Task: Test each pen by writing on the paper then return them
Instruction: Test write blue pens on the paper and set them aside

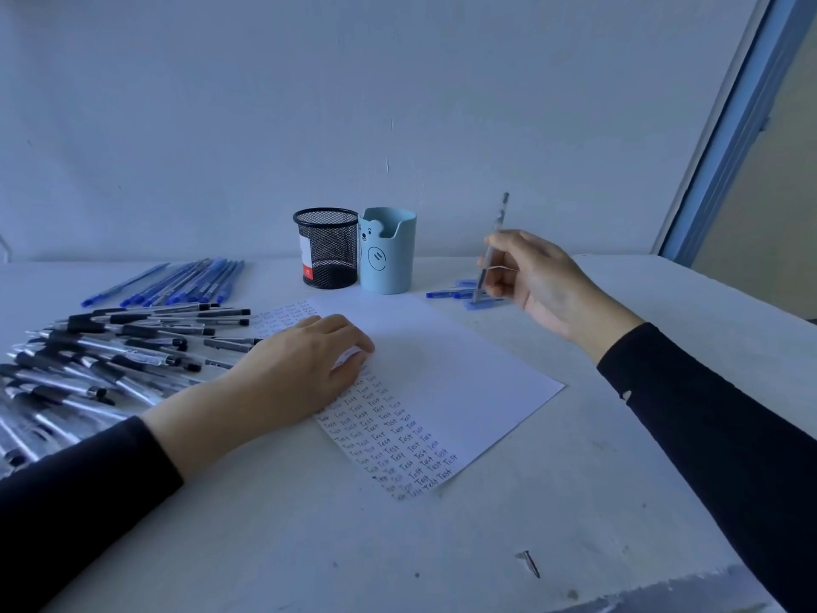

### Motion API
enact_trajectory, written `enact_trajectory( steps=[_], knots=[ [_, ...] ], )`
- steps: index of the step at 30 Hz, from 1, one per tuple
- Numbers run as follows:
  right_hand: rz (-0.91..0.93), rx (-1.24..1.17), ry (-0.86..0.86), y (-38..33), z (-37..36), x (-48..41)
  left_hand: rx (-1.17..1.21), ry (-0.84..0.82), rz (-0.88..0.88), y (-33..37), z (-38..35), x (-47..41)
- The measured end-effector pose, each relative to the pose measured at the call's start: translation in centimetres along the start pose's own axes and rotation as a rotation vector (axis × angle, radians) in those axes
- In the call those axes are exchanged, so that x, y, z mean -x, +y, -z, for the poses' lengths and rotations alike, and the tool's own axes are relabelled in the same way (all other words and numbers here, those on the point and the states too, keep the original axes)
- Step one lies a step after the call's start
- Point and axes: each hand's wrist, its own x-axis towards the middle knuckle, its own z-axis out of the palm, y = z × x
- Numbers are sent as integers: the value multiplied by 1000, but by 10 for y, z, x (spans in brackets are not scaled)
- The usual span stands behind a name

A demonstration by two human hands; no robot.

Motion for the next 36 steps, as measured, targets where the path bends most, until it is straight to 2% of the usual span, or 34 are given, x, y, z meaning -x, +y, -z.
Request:
enact_trajectory(
  steps=[4,9,11,16,22,24,31,36],
  knots=[
    [-80,-50,-129,6,-10,6,0,-10,-2,0,1,1],
    [-136,-105,-127,15,-14,8,6,8,-9,-1,-1,1],
    [-204,-147,-191,10,-17,11,4,-2,-15,-1,1,0],
    [-205,54,-277,3,-35,38,34,-14,-26,-2,0,0],
    [-300,-5,-498,15,-42,79,31,-5,-30,-5,1,-1],
    [-278,17,-501,17,-40,90,30,-17,-29,-4,0,-1],
    [-58,256,-320,19,-43,113,30,-121,-41,1,-1,4],
    [-2,334,-384,17,-47,118,12,-156,-55,6,0,5]
  ],
)
